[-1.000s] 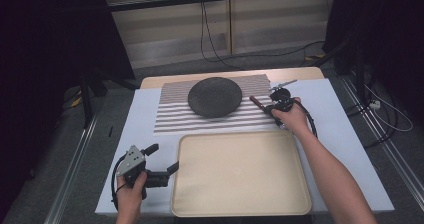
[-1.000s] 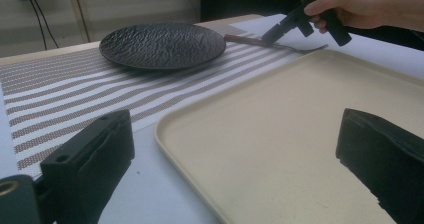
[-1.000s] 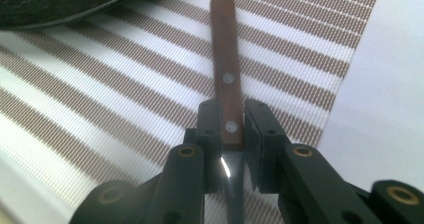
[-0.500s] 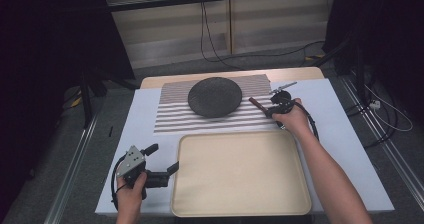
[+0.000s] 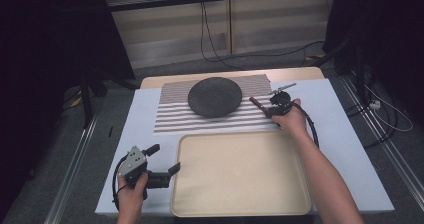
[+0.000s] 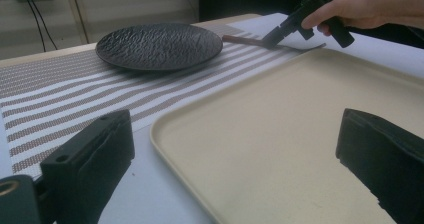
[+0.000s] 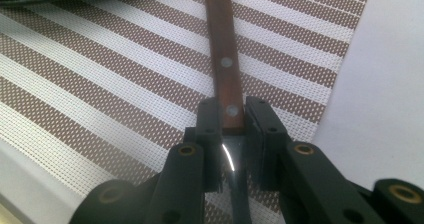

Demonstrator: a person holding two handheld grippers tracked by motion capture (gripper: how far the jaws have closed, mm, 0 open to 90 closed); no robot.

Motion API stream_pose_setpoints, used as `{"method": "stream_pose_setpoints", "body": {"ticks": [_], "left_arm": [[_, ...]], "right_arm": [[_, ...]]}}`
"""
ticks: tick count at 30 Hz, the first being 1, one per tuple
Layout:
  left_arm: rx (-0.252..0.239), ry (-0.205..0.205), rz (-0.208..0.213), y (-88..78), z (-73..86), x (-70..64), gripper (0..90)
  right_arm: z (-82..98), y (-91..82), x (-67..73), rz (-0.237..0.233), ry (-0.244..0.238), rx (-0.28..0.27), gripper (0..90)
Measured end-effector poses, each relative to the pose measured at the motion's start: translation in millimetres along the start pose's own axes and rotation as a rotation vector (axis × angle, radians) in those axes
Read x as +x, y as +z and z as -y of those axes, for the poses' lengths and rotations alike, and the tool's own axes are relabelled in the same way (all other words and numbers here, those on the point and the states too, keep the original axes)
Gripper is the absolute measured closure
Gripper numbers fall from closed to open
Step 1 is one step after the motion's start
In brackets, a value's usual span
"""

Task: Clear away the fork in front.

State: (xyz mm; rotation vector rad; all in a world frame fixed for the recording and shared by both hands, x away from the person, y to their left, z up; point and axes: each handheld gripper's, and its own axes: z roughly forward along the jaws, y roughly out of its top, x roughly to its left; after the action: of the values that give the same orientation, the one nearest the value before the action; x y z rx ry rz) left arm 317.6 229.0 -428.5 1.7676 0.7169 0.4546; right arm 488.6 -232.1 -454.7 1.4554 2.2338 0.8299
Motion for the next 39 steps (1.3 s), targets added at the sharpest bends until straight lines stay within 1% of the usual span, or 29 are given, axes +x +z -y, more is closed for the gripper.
{"method": "stream_pose_setpoints", "body": {"ticks": [4,5,6,8,10,12,13,14,15,18,19,20,23,25,29,32,34,35,36,37,38,39], "left_arm": [[0.003,0.003,0.007,-0.2,-1.2,1.0,2.5],[0.001,0.002,0.003,-0.7,-2.0,1.9,2.5],[-0.008,-0.002,-0.002,-0.9,-2.5,2.9,2.5],[-0.013,-0.014,-0.002,0.3,-2.7,3.7,2.5],[-0.001,-0.002,0.009,2.4,-3.2,3.7,2.5],[-0.003,-0.005,0.006,3.6,-3.4,4.1,2.5],[-0.007,-0.011,0.006,3.7,-3.5,3.9,2.5],[-0.007,-0.007,0.003,3.3,-3.6,4.1,2.5],[-0.01,-0.01,0.004,3.3,-3.8,3.7,2.5],[-0.014,-0.011,0.008,2.7,-4.2,4.6,2.5],[-0.011,-0.015,0.004,2.7,-4.0,4.8,2.5],[-0.012,-0.015,0.001,2.7,-3.7,4.9,2.5],[-0.015,-0.012,0.005,1.9,-4.2,5.2,2.5],[-0.021,-0.02,0.004,0.9,-4.3,4.8,2.5],[-0.021,-0.018,0.002,0.2,-4.3,4.4,2.5],[-0.023,-0.009,-0.002,-0.3,-5.2,3.4,2.5],[-0.026,-0.013,0.005,-0.1,-5.3,2.8,2.5],[-0.024,-0.012,0.006,0.0,-5.3,2.8,2.5],[-0.023,-0.012,0.004,-0.1,-5.3,2.7,2.5],[-0.026,-0.015,0.002,-0.3,-5.4,2.6,2.5],[-0.028,-0.017,0.004,-0.6,-5.7,2.5,2.5],[-0.027,-0.015,0.002,-1.0,-5.8,2.3,2.5]], "right_arm": [[-1.1,-0.3,-0.7,-0.005,-0.004,0.006,78.3],[-1.1,-0.4,-1.0,-0.006,-0.011,0.004,78.3],[0.0,-0.6,-1.5,-0.011,-0.014,-0.005,78.4],[1.5,-1.1,-3.9,-0.027,-0.004,-0.018,78.4],[1.5,-1.3,-4.7,-0.033,-0.007,-0.021,78.5],[1.0,-2.0,-4.9,-0.03,-0.022,-0.02,78.5],[0.5,-2.9,-5.6,-0.014,-0.025,-0.024,78.6],[0.3,-4.2,-7.3,-0.015,-0.014,-0.033,78.6],[-0.1,-6.2,-9.1,-0.012,-0.001,-0.05,78.6],[-2.9,-14.5,-13.5,-0.006,0.016,-0.113,78.7],[-4.1,-17.3,-14.2,-0.012,0.019,-0.13,78.7],[-5.3,-20.0,-14.7,-0.004,0.015,-0.144,78.7],[-8.4,-28.0,-16.4,-0.002,0.023,-0.188,78.7],[-10.2,-33.7,-17.8,0.012,0.026,-0.22,78.7],[-10.9,-42.1,-21.1,0.021,0.048,-0.266,78.7],[-10.8,-50.1,-21.9,0.006,0.065,-0.295,78.7],[-11.1,-56.3,-21.3,-0.009,0.074,-0.309,78.7],[-11.2,-60.1,-20.6,-0.003,0.069,-0.321,78.7],[-11.6,-63.5,-20.4,-0.01,0.066,-0.329,78.7],[-11.3,-66.5,-19.8,-0.026,0.075,-0.336,78.7],[-10.8,-69.4,-18.6,-0.032,0.074,-0.343,78.6],[-10.4,-71.2,-17.1,-0.05,0.064,-0.331,78.6]]}}
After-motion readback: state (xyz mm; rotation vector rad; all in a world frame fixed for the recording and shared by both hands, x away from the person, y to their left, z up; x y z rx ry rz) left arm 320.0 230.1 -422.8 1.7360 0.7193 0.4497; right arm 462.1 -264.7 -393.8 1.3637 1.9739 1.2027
